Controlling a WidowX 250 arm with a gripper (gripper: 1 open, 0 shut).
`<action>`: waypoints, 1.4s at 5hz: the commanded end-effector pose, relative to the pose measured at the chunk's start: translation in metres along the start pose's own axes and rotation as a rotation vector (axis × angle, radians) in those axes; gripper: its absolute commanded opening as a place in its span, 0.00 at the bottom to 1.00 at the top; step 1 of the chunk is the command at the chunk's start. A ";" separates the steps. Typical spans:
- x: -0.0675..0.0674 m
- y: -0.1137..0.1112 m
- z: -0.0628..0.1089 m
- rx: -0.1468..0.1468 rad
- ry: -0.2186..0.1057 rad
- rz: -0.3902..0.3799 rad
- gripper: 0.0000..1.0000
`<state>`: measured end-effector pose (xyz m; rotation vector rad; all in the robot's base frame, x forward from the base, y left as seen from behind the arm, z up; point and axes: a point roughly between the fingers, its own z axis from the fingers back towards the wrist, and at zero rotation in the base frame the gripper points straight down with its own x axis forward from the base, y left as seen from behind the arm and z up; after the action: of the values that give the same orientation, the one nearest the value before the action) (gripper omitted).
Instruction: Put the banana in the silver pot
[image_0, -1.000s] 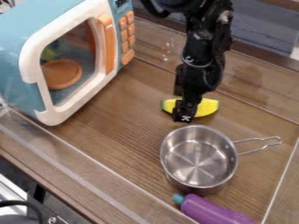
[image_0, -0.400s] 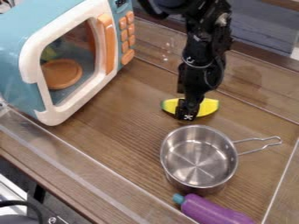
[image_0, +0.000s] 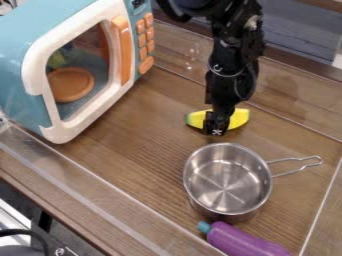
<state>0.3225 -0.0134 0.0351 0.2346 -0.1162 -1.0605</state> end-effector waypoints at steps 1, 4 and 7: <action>0.000 0.009 0.007 0.040 -0.036 0.011 1.00; 0.002 -0.002 0.019 0.008 -0.055 0.089 0.00; 0.006 -0.052 0.067 -0.027 -0.069 0.196 0.00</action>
<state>0.2638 -0.0506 0.0758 0.1529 -0.1388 -0.8836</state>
